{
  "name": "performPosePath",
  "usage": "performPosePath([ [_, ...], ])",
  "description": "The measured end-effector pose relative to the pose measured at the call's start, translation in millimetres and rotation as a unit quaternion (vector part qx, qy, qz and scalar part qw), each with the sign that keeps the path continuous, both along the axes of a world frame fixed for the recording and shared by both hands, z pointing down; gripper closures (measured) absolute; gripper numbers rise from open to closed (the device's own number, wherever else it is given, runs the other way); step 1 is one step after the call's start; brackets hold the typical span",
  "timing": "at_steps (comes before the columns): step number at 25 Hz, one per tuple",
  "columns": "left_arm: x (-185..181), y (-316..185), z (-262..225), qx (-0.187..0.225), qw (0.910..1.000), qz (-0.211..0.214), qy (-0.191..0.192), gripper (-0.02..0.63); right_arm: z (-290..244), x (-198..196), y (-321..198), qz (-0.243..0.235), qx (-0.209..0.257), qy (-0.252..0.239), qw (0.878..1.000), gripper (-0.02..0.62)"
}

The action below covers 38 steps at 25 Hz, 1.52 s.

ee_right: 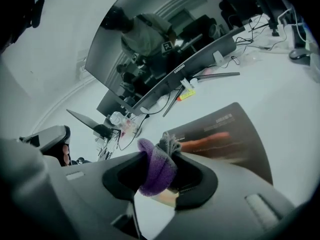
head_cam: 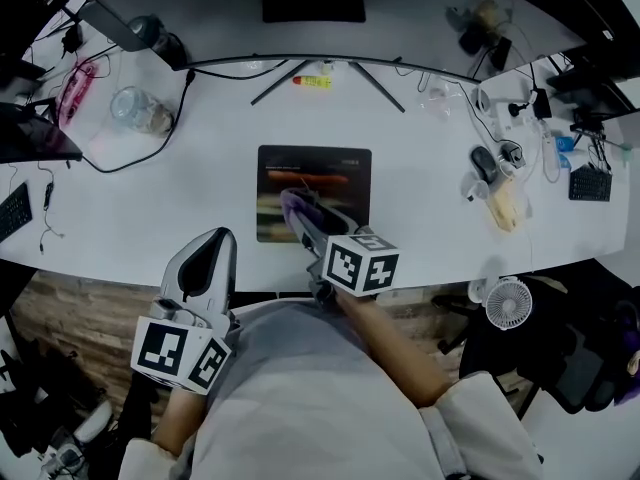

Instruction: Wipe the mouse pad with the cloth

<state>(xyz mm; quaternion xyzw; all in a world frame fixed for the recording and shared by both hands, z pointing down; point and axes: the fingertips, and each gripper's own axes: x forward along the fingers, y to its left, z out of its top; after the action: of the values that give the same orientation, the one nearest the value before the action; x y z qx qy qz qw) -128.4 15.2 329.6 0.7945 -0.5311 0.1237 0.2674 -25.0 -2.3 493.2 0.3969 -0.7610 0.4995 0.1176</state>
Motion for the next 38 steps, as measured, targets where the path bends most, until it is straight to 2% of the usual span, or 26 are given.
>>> performPosePath([
  [10, 19.1, -0.6, -4.3, 0.006, 1.0, 0.006, -0.001, 0.606, -43.1, 63.8, -15.8, 0.014, 0.071, 0.015, 0.997, 0.437],
  [22, 44.2, 4.2, -19.8, 0.033, 0.9994, 0.01, -0.01, 0.606, -112.1, 132.3, -0.4, 0.012, 0.148, 0.034, 0.988, 0.437],
  [32, 41.8, 12.5, -29.5, 0.059, 0.9981, -0.014, 0.001, 0.606, -172.7, 141.2, 23.4, 0.013, 0.231, 0.079, 0.97, 0.437],
  [38, 36.3, 17.3, -43.3, 0.085, 0.9958, -0.032, -0.007, 0.606, -186.7, 137.8, 35.5, 0.009, 0.258, 0.113, 0.959, 0.442],
])
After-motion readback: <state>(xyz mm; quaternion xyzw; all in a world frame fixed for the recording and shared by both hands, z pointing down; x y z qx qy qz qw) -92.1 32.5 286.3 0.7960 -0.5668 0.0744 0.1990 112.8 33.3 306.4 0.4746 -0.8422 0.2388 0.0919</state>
